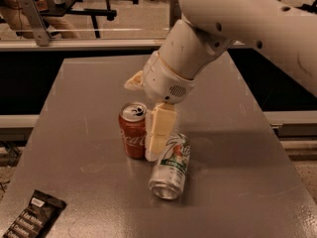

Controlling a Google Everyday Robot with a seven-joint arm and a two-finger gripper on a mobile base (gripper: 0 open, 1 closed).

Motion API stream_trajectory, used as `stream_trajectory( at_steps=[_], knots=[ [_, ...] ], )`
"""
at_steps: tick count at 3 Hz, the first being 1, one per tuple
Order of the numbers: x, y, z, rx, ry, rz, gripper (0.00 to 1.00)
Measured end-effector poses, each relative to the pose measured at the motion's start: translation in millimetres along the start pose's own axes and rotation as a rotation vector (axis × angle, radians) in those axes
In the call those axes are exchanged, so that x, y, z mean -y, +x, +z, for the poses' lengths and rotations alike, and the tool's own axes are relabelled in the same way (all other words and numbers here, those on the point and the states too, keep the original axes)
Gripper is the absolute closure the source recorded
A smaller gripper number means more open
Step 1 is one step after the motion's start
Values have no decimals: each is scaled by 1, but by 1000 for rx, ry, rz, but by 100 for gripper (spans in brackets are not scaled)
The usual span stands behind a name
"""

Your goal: Move coke can near 7up can

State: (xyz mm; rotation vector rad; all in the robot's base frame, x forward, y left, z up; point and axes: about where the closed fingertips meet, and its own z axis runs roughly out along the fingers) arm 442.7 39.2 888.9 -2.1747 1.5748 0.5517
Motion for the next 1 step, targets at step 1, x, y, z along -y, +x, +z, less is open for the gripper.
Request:
stream_trajectory(
  at_steps=[1],
  knots=[
    [0, 0, 0, 0, 0, 0, 0]
  ],
)
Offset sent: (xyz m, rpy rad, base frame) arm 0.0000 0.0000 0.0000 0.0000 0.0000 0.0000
